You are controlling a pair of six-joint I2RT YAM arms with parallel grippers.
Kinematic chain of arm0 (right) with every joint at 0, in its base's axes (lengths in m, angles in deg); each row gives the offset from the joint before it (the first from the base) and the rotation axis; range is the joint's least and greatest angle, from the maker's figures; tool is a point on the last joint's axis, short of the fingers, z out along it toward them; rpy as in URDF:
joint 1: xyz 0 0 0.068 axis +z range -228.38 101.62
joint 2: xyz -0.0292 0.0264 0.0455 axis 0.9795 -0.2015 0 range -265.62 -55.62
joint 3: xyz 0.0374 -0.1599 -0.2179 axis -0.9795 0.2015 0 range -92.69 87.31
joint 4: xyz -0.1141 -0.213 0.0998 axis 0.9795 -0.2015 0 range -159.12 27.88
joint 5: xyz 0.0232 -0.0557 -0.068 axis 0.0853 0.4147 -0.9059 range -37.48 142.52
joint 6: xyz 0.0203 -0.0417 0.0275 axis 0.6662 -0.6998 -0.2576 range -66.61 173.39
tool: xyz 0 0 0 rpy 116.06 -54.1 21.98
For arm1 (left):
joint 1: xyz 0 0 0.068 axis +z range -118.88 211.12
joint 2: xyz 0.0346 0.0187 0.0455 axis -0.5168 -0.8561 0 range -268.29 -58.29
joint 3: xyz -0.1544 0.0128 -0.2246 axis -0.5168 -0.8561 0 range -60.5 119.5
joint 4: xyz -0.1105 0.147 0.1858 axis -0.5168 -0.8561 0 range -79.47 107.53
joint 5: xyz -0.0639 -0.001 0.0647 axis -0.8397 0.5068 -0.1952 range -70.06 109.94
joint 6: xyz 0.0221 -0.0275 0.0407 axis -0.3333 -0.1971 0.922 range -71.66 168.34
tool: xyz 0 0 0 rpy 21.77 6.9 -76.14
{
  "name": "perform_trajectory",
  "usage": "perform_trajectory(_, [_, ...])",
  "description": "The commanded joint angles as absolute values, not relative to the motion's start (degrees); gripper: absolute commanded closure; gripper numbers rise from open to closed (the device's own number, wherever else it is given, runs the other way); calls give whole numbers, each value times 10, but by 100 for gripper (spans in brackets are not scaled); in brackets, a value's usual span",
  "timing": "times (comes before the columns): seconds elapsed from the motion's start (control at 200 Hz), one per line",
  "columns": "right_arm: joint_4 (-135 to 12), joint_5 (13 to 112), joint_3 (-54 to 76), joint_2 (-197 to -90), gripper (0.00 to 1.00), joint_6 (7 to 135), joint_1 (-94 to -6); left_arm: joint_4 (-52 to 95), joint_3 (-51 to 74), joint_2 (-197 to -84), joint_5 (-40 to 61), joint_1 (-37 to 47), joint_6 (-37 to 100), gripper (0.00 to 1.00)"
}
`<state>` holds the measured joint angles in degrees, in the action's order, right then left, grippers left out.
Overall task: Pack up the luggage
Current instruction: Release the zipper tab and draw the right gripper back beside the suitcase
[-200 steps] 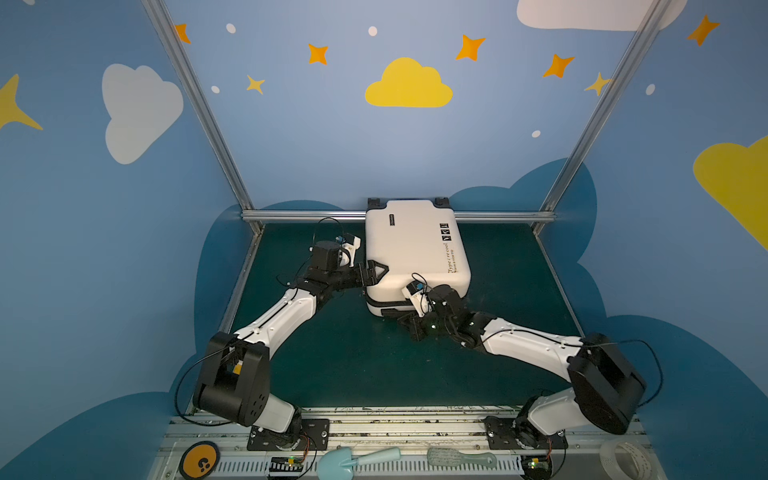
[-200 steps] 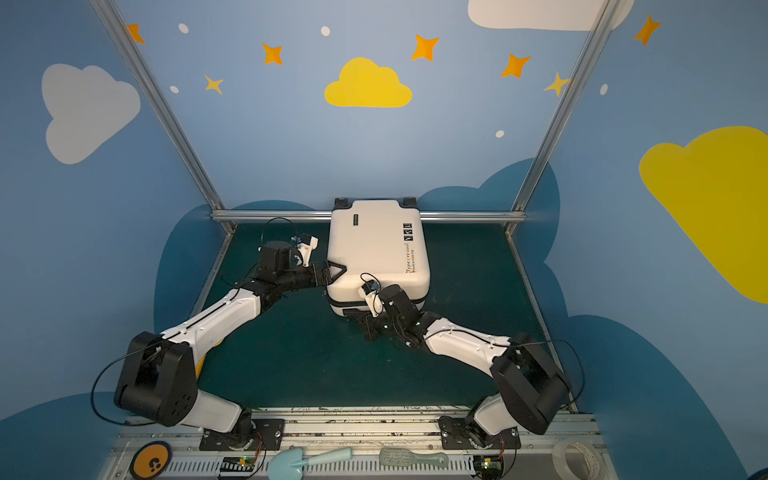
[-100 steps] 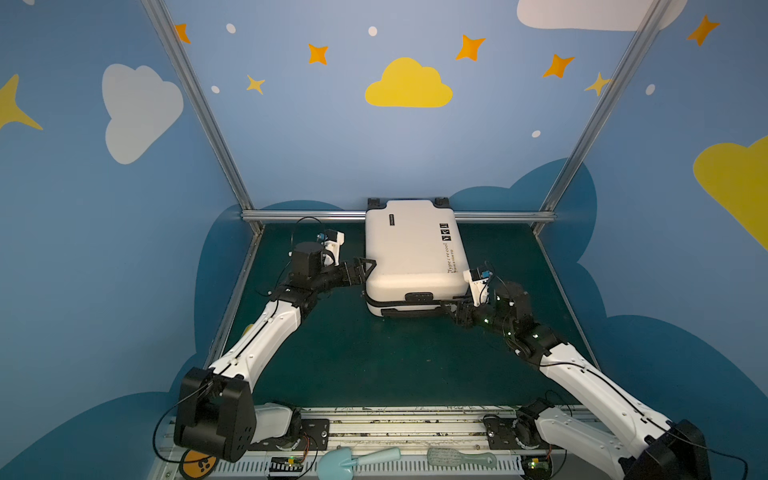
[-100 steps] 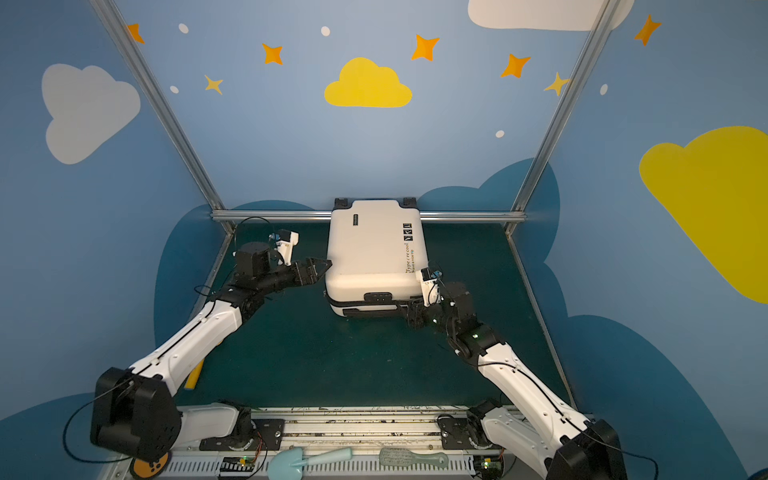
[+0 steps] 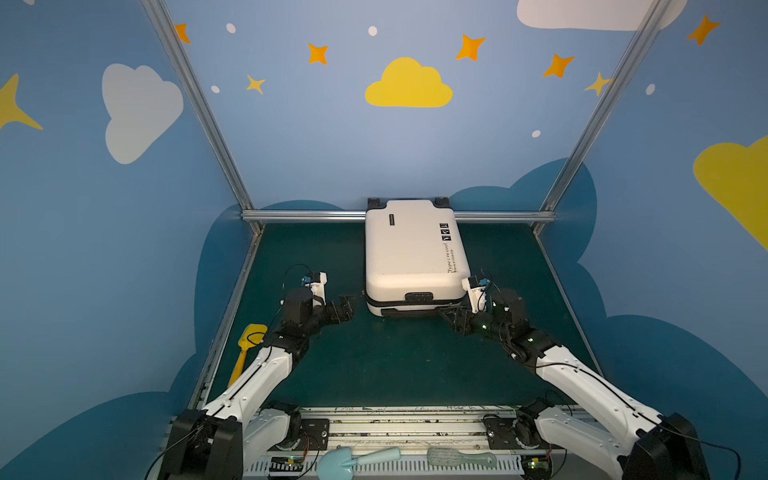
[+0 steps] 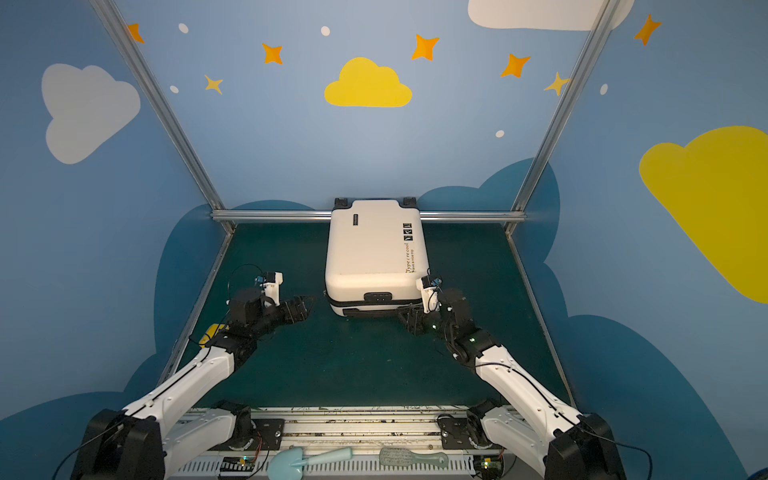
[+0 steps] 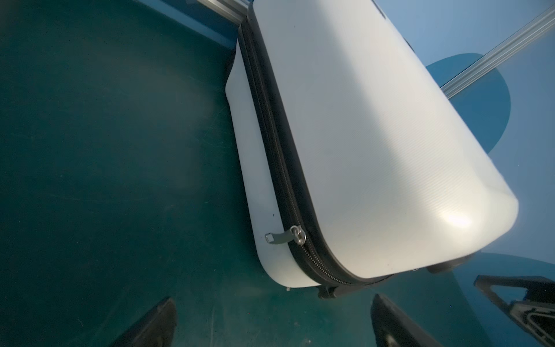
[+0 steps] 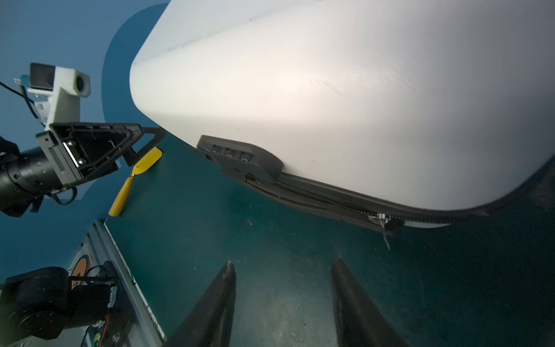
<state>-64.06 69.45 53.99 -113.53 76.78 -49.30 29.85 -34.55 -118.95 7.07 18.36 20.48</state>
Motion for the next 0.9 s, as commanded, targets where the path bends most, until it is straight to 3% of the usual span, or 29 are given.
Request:
perform_trajectory(0.0, [-632,677,520,-1149,50,770,-494,358,-323,-1195,84,172,225,0])
perform_trajectory(0.556, [-644,681,452,-1214,51,767,-573,365,-177,-1358,7,88,184,0])
perform_trajectory(0.896, [-657,683,574,-1102,51,770,-619,369,-140,-1393,2,68,162,0])
